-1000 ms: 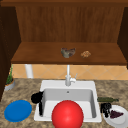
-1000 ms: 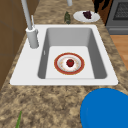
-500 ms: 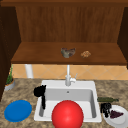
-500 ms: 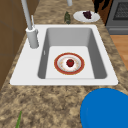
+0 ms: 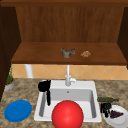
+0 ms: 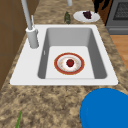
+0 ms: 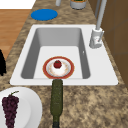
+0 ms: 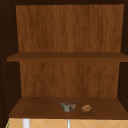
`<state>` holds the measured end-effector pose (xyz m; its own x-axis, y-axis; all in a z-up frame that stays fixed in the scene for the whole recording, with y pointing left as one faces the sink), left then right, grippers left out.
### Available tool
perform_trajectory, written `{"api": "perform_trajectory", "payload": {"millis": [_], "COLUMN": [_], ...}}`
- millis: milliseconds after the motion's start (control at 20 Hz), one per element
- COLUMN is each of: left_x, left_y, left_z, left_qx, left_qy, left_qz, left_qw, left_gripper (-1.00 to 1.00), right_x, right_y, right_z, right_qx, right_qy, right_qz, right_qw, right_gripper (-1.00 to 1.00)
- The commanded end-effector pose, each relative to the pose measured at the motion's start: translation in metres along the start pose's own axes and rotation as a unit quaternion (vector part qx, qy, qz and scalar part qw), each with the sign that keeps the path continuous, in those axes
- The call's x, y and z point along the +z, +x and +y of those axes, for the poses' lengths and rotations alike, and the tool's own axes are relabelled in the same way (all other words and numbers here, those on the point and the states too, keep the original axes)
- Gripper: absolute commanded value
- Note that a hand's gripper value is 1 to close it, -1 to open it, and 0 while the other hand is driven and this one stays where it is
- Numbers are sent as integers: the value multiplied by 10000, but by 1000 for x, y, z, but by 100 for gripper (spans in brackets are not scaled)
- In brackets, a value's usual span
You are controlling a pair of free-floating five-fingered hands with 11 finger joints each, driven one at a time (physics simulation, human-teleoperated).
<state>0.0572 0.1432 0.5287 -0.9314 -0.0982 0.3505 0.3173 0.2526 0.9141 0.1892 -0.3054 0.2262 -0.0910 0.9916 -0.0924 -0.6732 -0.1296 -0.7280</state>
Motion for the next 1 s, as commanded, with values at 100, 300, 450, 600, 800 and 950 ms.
{"api": "perform_trajectory", "payload": {"millis": [100, 300, 450, 600, 800, 950], "left_x": [-23, -34, -39, -44, -45, -46], "left_y": [39, 70, 93, 116, 146, 165], "left_z": [19, 29, 35, 41, 58, 72], "left_qx": [204, 239, 274, 315, 298, 331], "left_qy": [-292, -290, -303, -300, -310, -307], "left_qz": [-50, 18, 55, 86, 59, 2], "left_qw": [9994, 9993, 9991, 9990, 9991, 9990], "left_gripper": [-100, -100, -100, -100, -100, -100], "right_x": [0, 0, 0, 0, 0, 0], "right_y": [0, 0, 0, 0, 0, 0], "right_z": [0, 0, 0, 0, 0, 0], "right_qx": [0, 0, 0, 0, 0, 0], "right_qy": [0, 0, 0, 0, 0, 0], "right_qz": [0, 0, 0, 0, 0, 0], "right_qw": [10000, 10000, 10000, 10000, 10000, 10000], "right_gripper": [0, 0, 0, 0, 0, 0]}}
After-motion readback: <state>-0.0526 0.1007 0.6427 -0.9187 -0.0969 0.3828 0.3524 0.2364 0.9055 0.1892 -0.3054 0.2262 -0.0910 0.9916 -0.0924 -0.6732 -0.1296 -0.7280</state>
